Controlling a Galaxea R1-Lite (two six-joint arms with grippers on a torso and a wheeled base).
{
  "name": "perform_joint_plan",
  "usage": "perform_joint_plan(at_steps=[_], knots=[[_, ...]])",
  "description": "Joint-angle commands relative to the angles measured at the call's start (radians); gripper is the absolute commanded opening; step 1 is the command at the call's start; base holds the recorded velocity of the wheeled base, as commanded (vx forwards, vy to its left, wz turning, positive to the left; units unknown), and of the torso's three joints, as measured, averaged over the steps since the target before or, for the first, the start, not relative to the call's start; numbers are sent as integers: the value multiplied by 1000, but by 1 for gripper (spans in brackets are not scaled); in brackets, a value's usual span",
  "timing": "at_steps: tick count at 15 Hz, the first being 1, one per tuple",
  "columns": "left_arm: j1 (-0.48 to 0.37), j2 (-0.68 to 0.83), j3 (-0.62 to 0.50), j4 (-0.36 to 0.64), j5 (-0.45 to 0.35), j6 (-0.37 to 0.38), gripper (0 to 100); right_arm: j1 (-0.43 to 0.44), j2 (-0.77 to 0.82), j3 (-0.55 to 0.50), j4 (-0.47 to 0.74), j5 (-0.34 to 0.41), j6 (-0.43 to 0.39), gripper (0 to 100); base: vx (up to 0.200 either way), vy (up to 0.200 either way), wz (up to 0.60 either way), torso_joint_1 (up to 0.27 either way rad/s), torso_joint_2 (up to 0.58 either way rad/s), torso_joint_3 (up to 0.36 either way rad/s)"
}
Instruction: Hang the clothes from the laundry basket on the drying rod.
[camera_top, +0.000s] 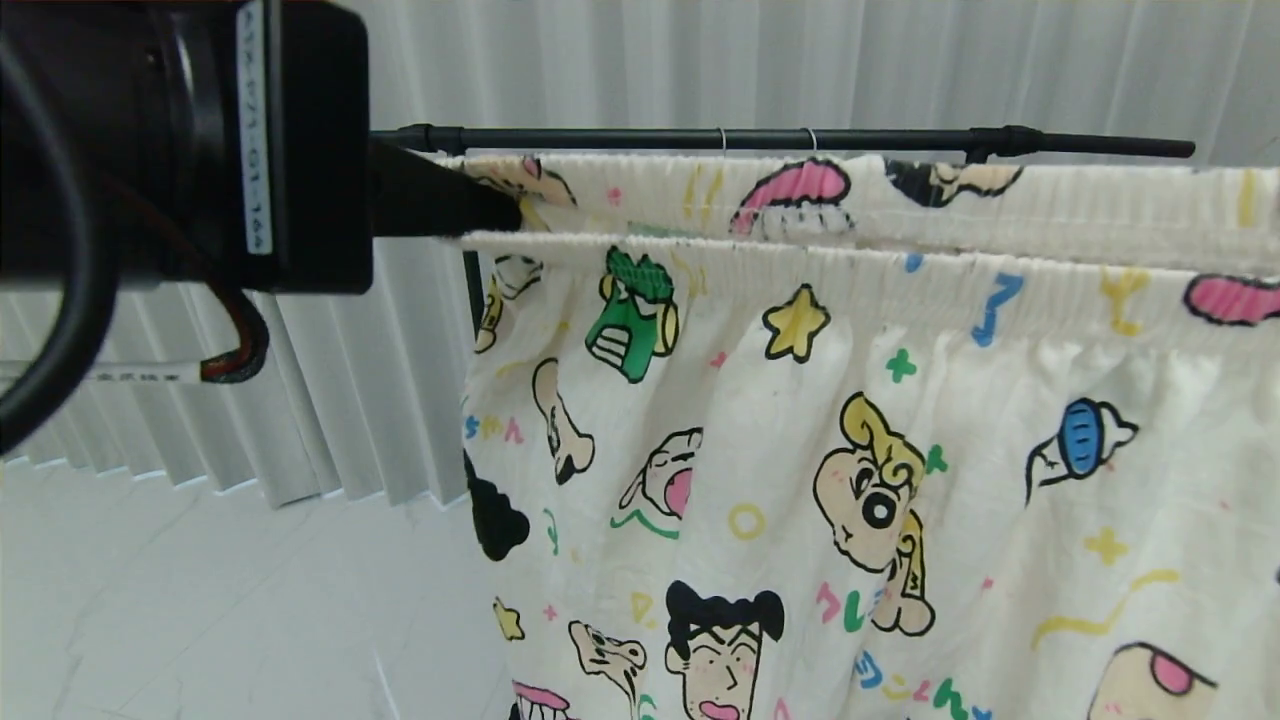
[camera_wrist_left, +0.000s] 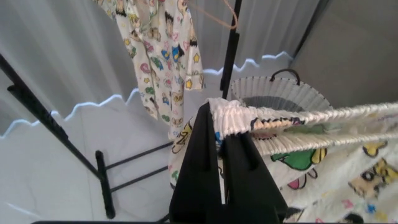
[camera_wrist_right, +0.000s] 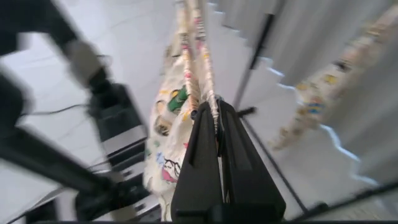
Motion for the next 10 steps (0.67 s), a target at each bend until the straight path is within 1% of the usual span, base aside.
perform_joint_plan(at_steps=[1,2,3,5,7,8,9,10], knots=[[1,-34,21,52,-4,-31,0,-26,34,31,-38,-86,-4,0,0,0,0,0,0,0],[0,-48,25,90,-24,-65,0,-27,46,53,-92,-121,-2,0,0,0,0,0,0,0],[-2,-69,27,122,-73,-88,0,-38,58,83,-170,-133,-4,0,0,0,0,0,0,0],[-2,-141,25,199,-288,-134,0,-76,98,182,-392,-135,-14,0,0,0,0,0,0,0],[0,-217,28,237,-478,-186,0,-90,146,246,-587,-132,-20,0,0,0,0,0,0,0],[0,-244,28,239,-545,-221,0,-90,176,261,-676,-130,-20,0,0,0,0,0,0,0],[0,-252,28,239,-564,-233,0,-90,186,263,-698,-130,-19,0,0,0,0,0,0,0],[0,-286,42,239,-622,-273,0,-89,230,264,-771,-128,-20,0,0,0,0,0,0,0]])
